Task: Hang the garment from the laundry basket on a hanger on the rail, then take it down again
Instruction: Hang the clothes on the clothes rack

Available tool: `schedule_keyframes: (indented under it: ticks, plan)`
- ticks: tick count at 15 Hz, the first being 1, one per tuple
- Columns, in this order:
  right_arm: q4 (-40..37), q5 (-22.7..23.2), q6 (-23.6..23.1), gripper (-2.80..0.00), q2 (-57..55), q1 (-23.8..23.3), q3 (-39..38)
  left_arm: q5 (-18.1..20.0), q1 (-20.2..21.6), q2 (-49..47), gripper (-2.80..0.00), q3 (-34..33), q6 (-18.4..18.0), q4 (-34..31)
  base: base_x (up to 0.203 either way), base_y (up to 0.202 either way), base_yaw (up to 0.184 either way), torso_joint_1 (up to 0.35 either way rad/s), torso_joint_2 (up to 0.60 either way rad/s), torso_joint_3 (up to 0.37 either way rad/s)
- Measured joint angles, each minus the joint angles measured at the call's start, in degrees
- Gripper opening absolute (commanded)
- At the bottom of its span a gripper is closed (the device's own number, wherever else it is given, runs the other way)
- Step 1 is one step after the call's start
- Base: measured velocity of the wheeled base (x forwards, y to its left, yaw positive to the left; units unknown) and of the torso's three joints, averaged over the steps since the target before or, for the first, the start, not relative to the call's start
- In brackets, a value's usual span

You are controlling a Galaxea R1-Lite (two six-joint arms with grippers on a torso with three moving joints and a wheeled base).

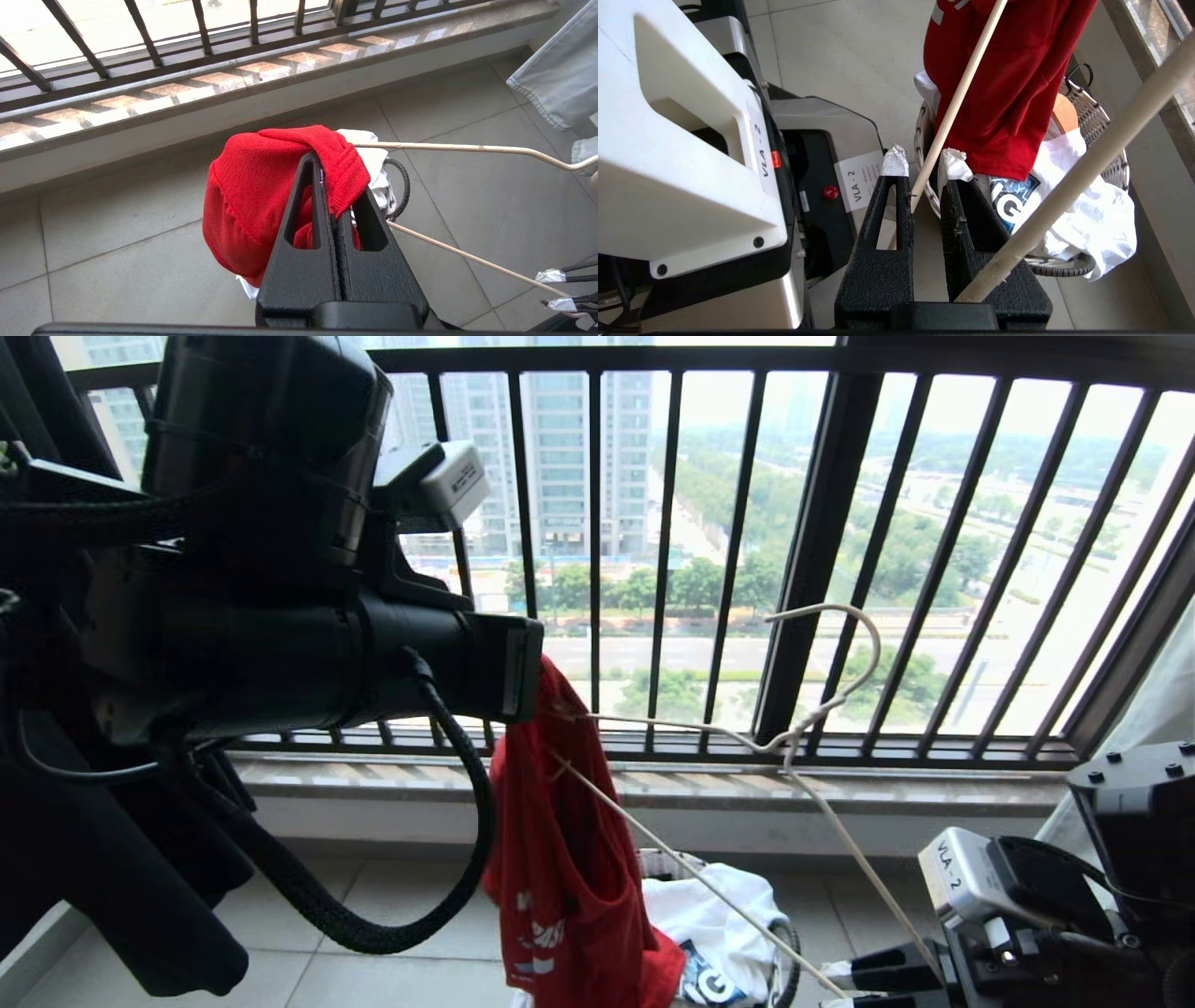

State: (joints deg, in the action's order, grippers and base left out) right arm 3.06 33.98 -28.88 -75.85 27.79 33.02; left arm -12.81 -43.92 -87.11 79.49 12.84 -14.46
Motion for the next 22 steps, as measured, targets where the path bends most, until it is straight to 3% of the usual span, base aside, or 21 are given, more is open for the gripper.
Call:
schedule_keyframes:
  ticks: [4,8,12,22]
  plan:
    - [0.18,-0.16,-0.03,-2.80,-0.26,2.83,-1.27,-1.22,0.02,-1.12,-2.80,-0.12,-0.18,0.07,0.000,0.000,0.000,0.000,0.00,0.000]
    - [0.22,-0.45,-0.04,-2.80,-0.17,3.08,-1.44,-3.57,2.72,-1.66,-2.80,0.22,-1.50,0.16,0.000,0.000,0.000,0.000,0.00,0.000]
    - [0.05,-0.11,-0.36,-2.80,-0.20,3.21,-1.67,-8.25,3.70,-2.91,-2.80,0.52,-2.02,3.87,0.000,0.000,0.000,0.000,0.00,0.000]
    - [0.46,-1.51,-0.11,-2.80,-0.52,1.64,-1.10,-7.69,-1.67,-3.13,-2.80,-1.26,-0.44,4.88,0.000,0.000,0.000,0.000,0.00,0.000]
